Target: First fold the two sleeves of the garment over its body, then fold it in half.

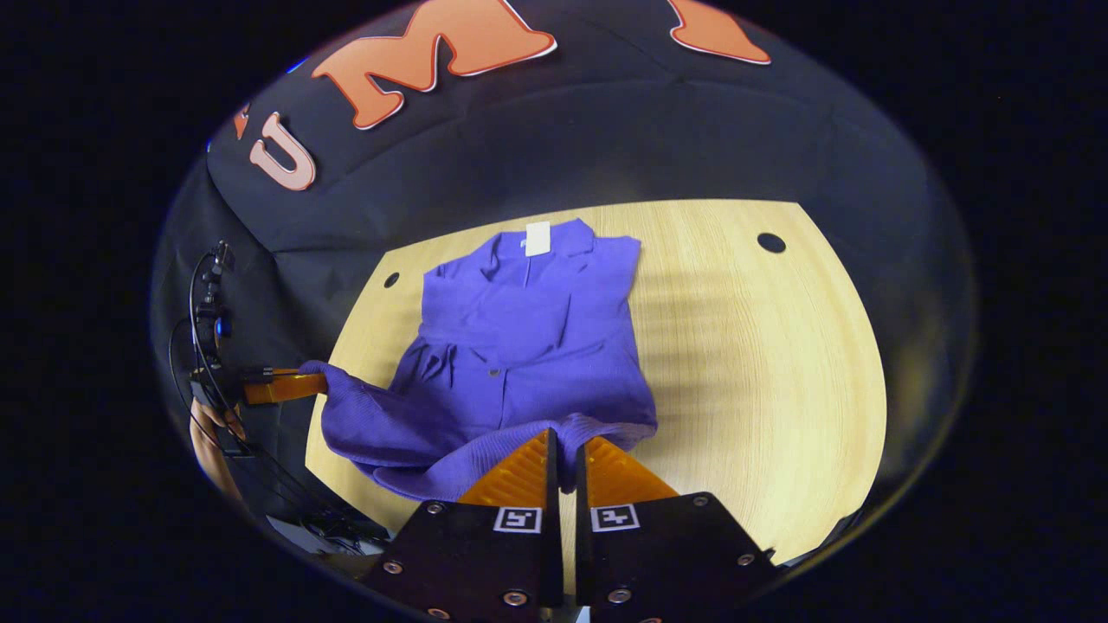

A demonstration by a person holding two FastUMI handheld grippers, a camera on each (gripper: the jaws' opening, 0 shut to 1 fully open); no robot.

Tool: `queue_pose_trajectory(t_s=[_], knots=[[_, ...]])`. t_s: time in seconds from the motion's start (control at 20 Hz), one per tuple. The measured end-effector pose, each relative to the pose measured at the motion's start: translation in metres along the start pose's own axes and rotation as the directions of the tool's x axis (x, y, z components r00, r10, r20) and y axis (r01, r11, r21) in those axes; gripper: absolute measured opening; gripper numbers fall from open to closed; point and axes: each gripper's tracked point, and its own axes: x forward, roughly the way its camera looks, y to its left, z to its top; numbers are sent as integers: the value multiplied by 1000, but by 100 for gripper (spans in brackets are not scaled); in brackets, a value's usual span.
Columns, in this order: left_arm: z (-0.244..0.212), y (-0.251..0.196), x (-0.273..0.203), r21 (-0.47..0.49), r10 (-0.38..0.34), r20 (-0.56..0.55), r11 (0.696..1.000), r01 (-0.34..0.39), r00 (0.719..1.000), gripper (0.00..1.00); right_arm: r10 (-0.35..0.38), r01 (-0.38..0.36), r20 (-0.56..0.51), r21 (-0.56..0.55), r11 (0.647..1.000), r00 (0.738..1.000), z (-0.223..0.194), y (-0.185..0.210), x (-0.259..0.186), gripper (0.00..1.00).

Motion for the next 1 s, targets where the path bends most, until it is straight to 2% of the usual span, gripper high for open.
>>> queue_pose_trajectory(t_s=[0.45,0.75,1.0], knots=[[106,13,32,41,29,65,999,-32,997,6,-9,9,77,-3,1000,997,97,-12,27,6],[169,27,68,75,64,81,995,-70,995,6,-21,22,89,-8,1000,996,152,-25,65,6],[200,46,104,91,110,76,989,-116,991,6,-29,27,75,18,999,997,182,-40,105,6]])
